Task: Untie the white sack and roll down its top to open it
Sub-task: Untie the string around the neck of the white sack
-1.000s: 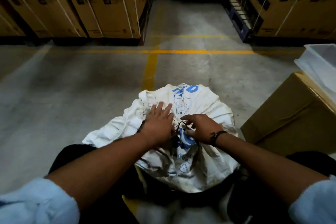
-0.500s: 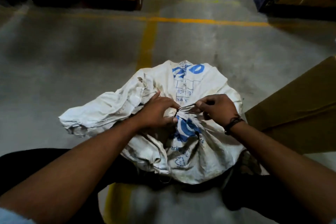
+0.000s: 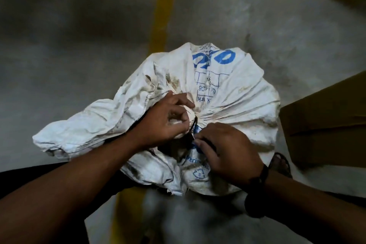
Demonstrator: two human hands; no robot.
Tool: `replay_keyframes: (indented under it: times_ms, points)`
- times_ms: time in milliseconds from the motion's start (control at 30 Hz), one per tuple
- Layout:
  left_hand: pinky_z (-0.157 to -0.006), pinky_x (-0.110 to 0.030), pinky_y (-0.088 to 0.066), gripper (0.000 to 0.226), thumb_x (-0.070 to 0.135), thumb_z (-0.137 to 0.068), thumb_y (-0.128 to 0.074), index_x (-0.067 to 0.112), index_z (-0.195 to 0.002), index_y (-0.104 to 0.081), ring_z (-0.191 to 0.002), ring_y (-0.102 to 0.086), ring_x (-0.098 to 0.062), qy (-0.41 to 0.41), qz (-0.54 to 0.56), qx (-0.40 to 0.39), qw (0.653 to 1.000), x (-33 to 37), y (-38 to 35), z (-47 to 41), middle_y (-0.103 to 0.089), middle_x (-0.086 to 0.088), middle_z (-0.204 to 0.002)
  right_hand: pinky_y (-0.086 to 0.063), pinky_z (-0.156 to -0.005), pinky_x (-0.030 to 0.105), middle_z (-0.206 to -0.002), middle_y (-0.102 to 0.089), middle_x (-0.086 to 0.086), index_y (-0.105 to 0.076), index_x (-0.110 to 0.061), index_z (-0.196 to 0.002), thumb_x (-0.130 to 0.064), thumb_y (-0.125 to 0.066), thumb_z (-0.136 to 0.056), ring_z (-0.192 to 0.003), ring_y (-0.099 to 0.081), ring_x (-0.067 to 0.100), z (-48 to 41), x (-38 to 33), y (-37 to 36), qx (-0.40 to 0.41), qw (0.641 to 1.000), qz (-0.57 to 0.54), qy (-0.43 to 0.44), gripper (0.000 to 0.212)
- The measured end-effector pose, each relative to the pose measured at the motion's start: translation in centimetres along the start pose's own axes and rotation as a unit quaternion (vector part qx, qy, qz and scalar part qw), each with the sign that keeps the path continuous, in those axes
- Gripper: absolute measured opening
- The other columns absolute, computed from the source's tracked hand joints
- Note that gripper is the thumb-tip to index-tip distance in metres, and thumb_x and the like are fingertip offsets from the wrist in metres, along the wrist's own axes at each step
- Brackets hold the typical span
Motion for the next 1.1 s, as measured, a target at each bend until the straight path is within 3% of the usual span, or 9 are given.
replay_keyframes:
  times_ms: [167, 300, 367, 433, 500, 567, 767, 867, 1100]
  points:
    - [-0.124, -0.033, -0.009, 0.034, 0.057, -0.08, -0.058, 0.03, -0.064, -0.073, -0.142, -0.038, -0.002, 0.022, -0.062, 0.006, 0.998, -0.3, -1.1, -1.0, -0.061, 0.017, -0.13, -0.047, -0.069, 0.039, -0.088, -0.067, 0.001, -0.067, -0.018, -0.087, -0.026, -0.054, -0.089, -0.082, -0.059, 0.026, -0.5, 0.0, -0.4, 0.015, 0.997, 0.053, 0.051, 0.016]
    - [-0.125, -0.04, -0.005, 0.024, 0.052, -0.074, -0.057, 0.036, -0.063, -0.07, -0.138, -0.035, 0.005, 0.025, -0.067, -0.016, 0.997, -0.7, -1.4, -0.8, -0.056, 0.016, -0.132, -0.046, -0.074, 0.041, -0.085, -0.066, 0.0, -0.068, -0.02, -0.084, -0.028, -0.058, -0.087, -0.085, -0.057, 0.024, -1.9, -0.1, -0.3, -0.069, 0.99, 0.06, 0.104, 0.013]
    - [-0.125, -0.041, -0.005, 0.026, 0.05, -0.08, -0.064, 0.027, -0.08, -0.076, -0.137, -0.038, 0.003, 0.018, -0.07, -0.023, 0.997, -0.6, -1.2, -0.5, -0.06, 0.018, -0.127, -0.048, -0.079, 0.038, -0.083, -0.069, -0.001, -0.072, -0.018, -0.084, -0.027, -0.063, -0.087, -0.085, -0.063, 0.021, -3.7, 0.9, 1.3, -0.093, 0.99, -0.086, 0.063, 0.013]
    - [-0.126, -0.04, -0.001, 0.037, 0.044, -0.084, -0.075, 0.026, -0.115, -0.066, -0.144, -0.033, 0.0, 0.029, -0.051, -0.032, 0.998, -0.3, -1.2, -0.1, -0.072, 0.024, -0.101, -0.054, -0.08, 0.03, -0.085, -0.072, -0.002, -0.073, -0.015, -0.087, -0.025, -0.066, -0.087, -0.084, -0.068, 0.013, -5.5, 3.0, 3.1, -0.042, 0.973, -0.221, -0.04, 0.013]
    - [-0.126, -0.035, 0.003, 0.06, 0.04, -0.083, -0.079, 0.026, -0.133, -0.049, -0.15, -0.02, 0.002, 0.044, -0.038, -0.038, 0.998, -0.1, -1.4, 0.2, -0.073, 0.028, -0.078, -0.056, -0.079, 0.03, -0.085, -0.072, -0.006, -0.074, -0.016, -0.088, -0.022, -0.07, -0.086, -0.081, -0.067, 0.005, -6.9, 4.8, 3.5, -0.021, 0.986, -0.152, -0.064, 0.008]
    - [-0.125, -0.034, 0.003, 0.068, 0.041, -0.082, -0.08, 0.027, -0.138, -0.044, -0.151, -0.015, 0.003, 0.044, -0.048, -0.033, 0.997, -0.3, -1.5, 0.3, -0.074, 0.021, -0.073, -0.055, -0.079, 0.034, -0.085, -0.073, -0.006, -0.077, -0.021, -0.088, -0.023, -0.075, -0.083, -0.079, -0.066, 0.006, -7.7, 5.4, 2.7, -0.081, 0.994, -0.053, -0.059, 0.006]
    - [-0.125, -0.032, 0.004, 0.066, 0.042, -0.082, -0.08, 0.018, -0.137, -0.051, -0.153, -0.014, -0.002, 0.029, -0.065, -0.03, 0.997, -0.4, -1.7, 0.6, -0.069, 0.027, -0.071, -0.049, -0.067, 0.022, -0.077, -0.075, -0.01, -0.08, -0.026, -0.083, -0.03, -0.084, -0.074, -0.07, -0.066, 0.002, -9.0, 4.8, 1.3, -0.211, 0.976, 0.012, -0.051, 0.011]
    - [-0.126, -0.036, 0.003, 0.051, 0.041, -0.082, -0.08, 0.007, -0.119, -0.069, -0.153, -0.016, -0.006, 0.016, -0.078, -0.026, 0.996, -0.6, -1.5, 0.5, -0.056, 0.031, -0.077, -0.048, -0.067, 0.019, -0.076, -0.074, -0.013, -0.08, -0.027, -0.082, -0.032, -0.085, -0.073, -0.069, -0.064, -0.001, -9.4, 4.8, 1.1, -0.228, 0.973, 0.008, -0.047, 0.012]
    - [-0.125, -0.034, 0.004, 0.043, 0.039, -0.083, -0.08, 0.007, -0.112, -0.075, -0.15, -0.01, -0.001, 0.013, -0.092, -0.044, 0.995, -0.6, -1.7, 0.3, -0.053, 0.032, -0.099, -0.046, -0.068, 0.017, -0.083, -0.076, -0.009, -0.08, -0.026, -0.083, -0.031, -0.085, -0.073, -0.072, -0.064, -0.001, -9.6, 5.0, 0.8, -0.238, 0.97, 0.013, -0.041, 0.012]
Point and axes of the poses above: each hand's wrist, its own z-axis away from the middle knuckle, its own y-axis out of the back of the hand, x = y × z, the point moved 4 cm from there along -z, towards the middle knuckle
